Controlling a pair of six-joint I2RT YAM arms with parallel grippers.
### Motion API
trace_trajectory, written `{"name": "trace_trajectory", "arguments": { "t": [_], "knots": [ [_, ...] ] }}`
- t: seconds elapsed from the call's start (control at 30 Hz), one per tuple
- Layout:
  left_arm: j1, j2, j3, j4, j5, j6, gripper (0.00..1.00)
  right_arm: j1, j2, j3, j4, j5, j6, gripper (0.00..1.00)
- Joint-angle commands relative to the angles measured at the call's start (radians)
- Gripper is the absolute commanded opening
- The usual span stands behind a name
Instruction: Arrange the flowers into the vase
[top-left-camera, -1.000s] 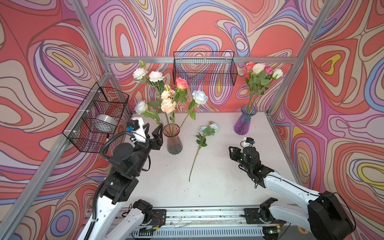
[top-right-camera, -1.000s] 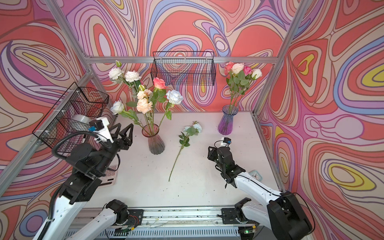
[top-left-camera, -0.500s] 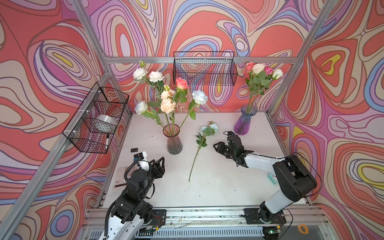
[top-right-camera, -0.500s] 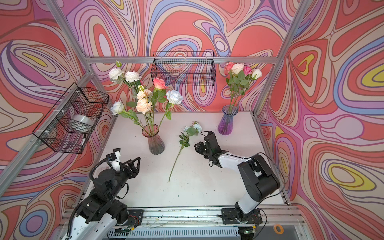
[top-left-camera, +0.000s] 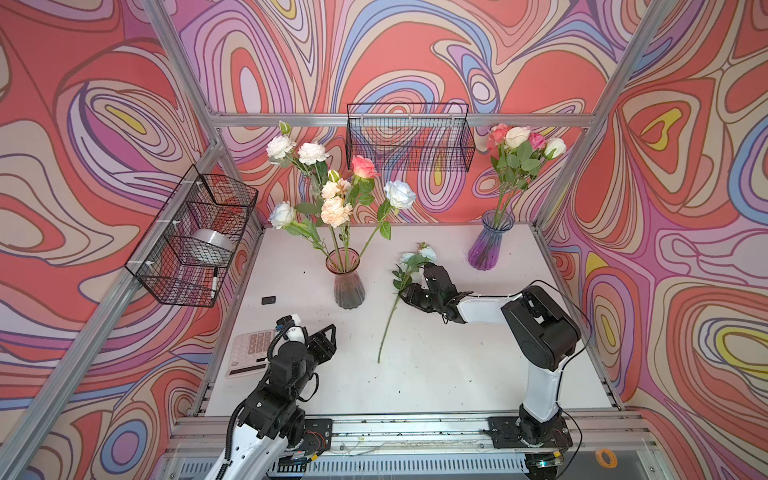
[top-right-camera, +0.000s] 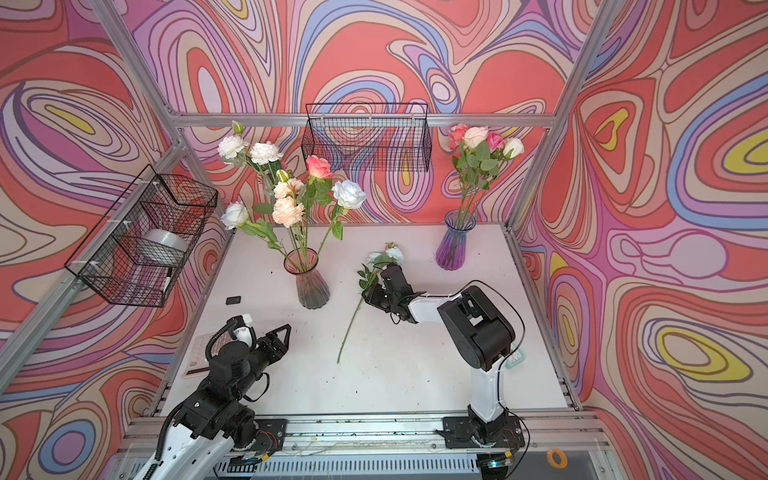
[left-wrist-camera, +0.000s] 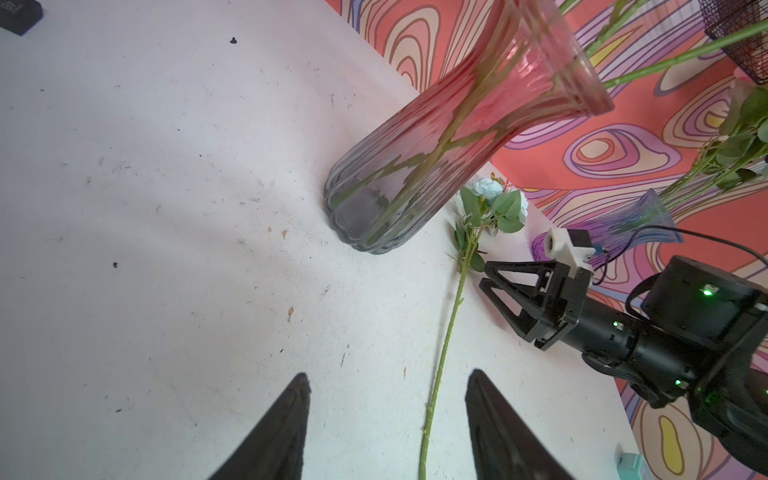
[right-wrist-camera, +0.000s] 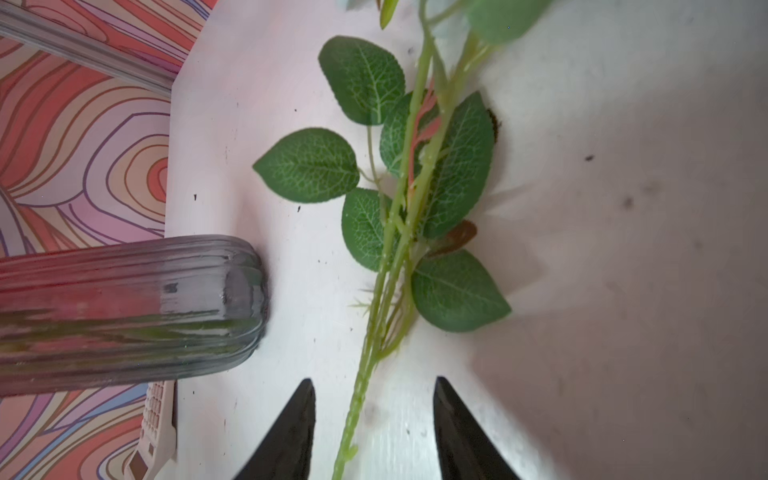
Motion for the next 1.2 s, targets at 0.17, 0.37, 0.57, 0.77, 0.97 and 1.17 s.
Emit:
{"name": "trace_trajectory", "arguments": {
  "t": [0.17, 0.37, 0.57, 0.77, 0.97, 1.17],
  "knots": [
    [0.001, 0.007, -0.007, 0.050, 0.026, -0.013, 0.61, 0.005, 0.114, 0.107, -0.008, -0.074, 0.046, 0.38],
    [0.002, -0.012, 0.009, 0.029, 0.019, 0.005, 0.61, 0.004, 0.109, 0.105, -0.003, -0.056, 0.052, 0.13],
    [0.000, 0.088, 0.053, 0.185, 0.224, 0.074, 0.57, 0.022, -0.036, -0.006, 0.090, -0.032, -0.033, 0.01],
    [-0.046, 0.349, 0.114, 0.331, 0.329, 0.109, 0.59, 0.026, -0.173, -0.162, 0.182, -0.007, -0.072, 0.00],
    [-0.282, 0.619, 0.252, 0.384, 0.155, 0.229, 0.65, 0.034, -0.286, -0.299, 0.258, -0.006, -0.076, 0.00],
    [-0.294, 0.957, 0.484, 0.226, -0.008, 0.261, 0.64, 0.035, -0.400, -0.392, 0.154, 0.112, -0.108, 0.12]
  ]
}}
